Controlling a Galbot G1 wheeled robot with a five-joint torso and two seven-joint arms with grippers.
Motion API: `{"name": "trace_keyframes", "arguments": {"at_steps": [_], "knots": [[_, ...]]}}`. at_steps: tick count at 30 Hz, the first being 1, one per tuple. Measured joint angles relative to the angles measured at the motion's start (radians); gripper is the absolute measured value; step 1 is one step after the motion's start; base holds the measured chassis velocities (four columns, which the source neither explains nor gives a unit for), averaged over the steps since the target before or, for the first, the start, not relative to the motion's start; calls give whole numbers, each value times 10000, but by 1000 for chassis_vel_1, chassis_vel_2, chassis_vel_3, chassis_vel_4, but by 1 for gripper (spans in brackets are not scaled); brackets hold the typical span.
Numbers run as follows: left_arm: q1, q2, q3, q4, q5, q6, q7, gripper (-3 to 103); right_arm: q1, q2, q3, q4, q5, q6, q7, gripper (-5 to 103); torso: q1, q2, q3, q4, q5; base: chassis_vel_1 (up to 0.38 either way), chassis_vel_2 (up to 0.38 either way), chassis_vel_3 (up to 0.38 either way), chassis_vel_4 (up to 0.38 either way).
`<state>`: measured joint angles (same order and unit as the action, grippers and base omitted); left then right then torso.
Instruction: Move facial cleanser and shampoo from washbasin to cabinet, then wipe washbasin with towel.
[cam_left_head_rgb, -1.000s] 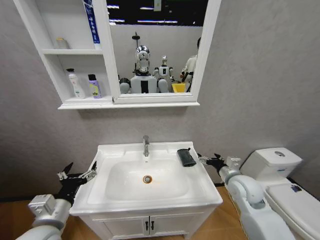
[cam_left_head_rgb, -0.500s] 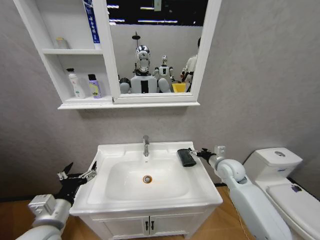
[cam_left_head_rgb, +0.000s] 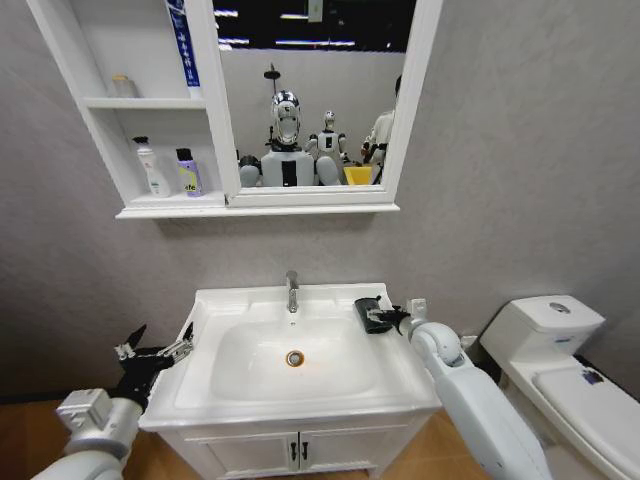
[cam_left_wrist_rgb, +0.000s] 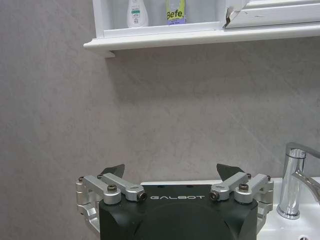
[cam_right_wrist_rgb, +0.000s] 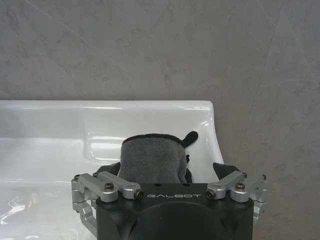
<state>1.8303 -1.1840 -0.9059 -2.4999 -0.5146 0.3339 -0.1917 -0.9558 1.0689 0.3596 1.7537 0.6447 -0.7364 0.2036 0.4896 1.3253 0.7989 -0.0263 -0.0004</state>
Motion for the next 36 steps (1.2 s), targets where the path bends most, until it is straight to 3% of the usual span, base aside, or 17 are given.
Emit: {"name": "trace_keyframes", "arguments": {"at_steps": [20, 23, 26, 29, 36], "knots": [[0, 0, 0, 0, 0, 0, 0, 100, 485, 487, -403, -1058, -273, 9, -277, 101, 0, 0, 0, 1, 1, 0, 0, 0, 0], [0, 0, 0, 0, 0, 0, 0, 100, 521, 525, -377, -1130, -276, 9, -419, 86, 0, 0, 0, 1, 0, 0, 0, 0, 0], [0, 0, 0, 0, 0, 0, 0, 100, 523, 553, -363, -1141, -276, 9, -435, 80, 0, 0, 0, 0, 0, 0, 0, 0, 0], [0, 0, 0, 0, 0, 0, 0, 100, 490, 624, -324, -1154, -280, 10, -447, 65, 0, 0, 0, 1, 0, 0, 0, 0, 0], [0, 0, 0, 0, 0, 0, 0, 100, 398, 670, -216, -1167, -360, 15, -538, 42, 0, 1, 0, 1, 1, 0, 0, 0, 0]]}}
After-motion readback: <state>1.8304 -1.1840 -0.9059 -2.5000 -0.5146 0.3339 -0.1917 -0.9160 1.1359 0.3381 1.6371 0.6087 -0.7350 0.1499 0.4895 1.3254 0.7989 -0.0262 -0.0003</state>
